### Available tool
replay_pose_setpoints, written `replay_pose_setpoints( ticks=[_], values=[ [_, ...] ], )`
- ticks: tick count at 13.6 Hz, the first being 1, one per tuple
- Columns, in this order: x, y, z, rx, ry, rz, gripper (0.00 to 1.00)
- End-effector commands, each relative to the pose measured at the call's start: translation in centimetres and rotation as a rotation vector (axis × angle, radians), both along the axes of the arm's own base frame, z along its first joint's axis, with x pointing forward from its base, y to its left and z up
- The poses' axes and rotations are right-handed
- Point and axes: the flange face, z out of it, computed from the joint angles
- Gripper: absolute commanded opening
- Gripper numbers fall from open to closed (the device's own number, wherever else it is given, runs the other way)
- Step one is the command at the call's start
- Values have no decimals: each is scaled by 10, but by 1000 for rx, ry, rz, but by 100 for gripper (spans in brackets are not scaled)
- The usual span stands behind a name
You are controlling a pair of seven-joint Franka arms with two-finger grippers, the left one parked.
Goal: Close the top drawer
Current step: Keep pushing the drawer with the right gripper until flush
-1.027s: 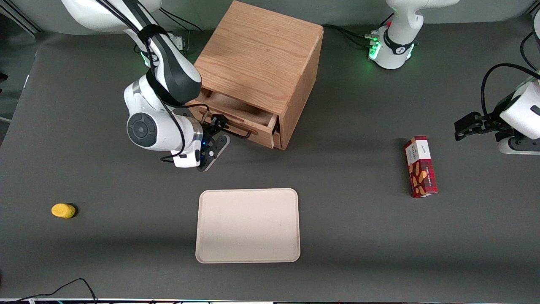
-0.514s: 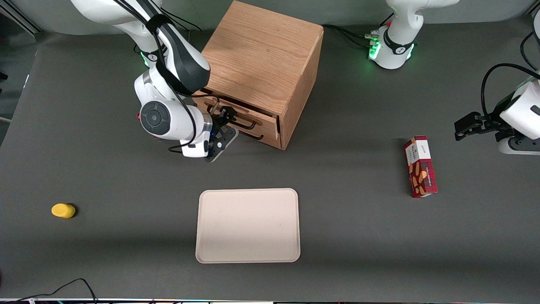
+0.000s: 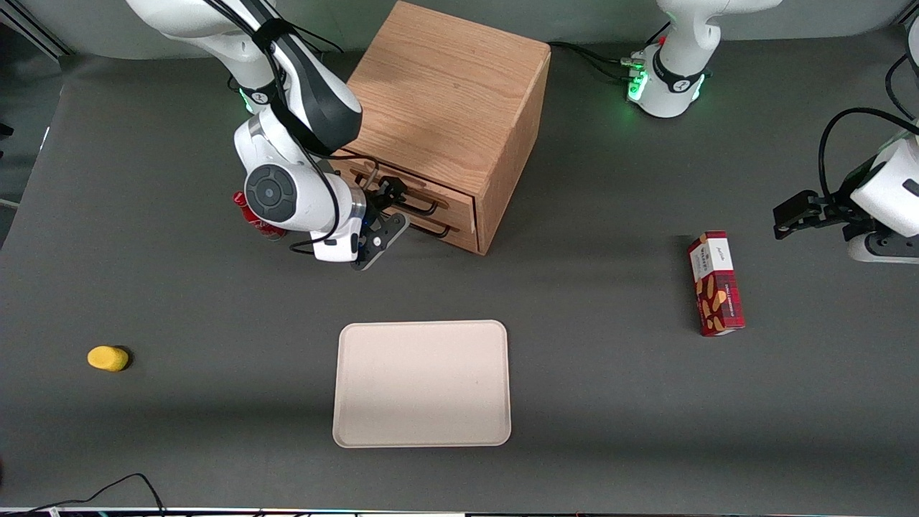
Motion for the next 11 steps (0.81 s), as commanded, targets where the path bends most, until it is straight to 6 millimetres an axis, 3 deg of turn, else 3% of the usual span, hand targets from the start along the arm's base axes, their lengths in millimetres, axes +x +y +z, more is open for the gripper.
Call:
replay_pose_setpoints(
  ticks=[1, 7, 11],
  values=[
    [-21, 5, 5, -12, -8, -28, 100],
    [-22, 4, 8, -13, -8, -33, 100],
    [-18, 6, 33, -23, 11, -48, 100]
  ],
)
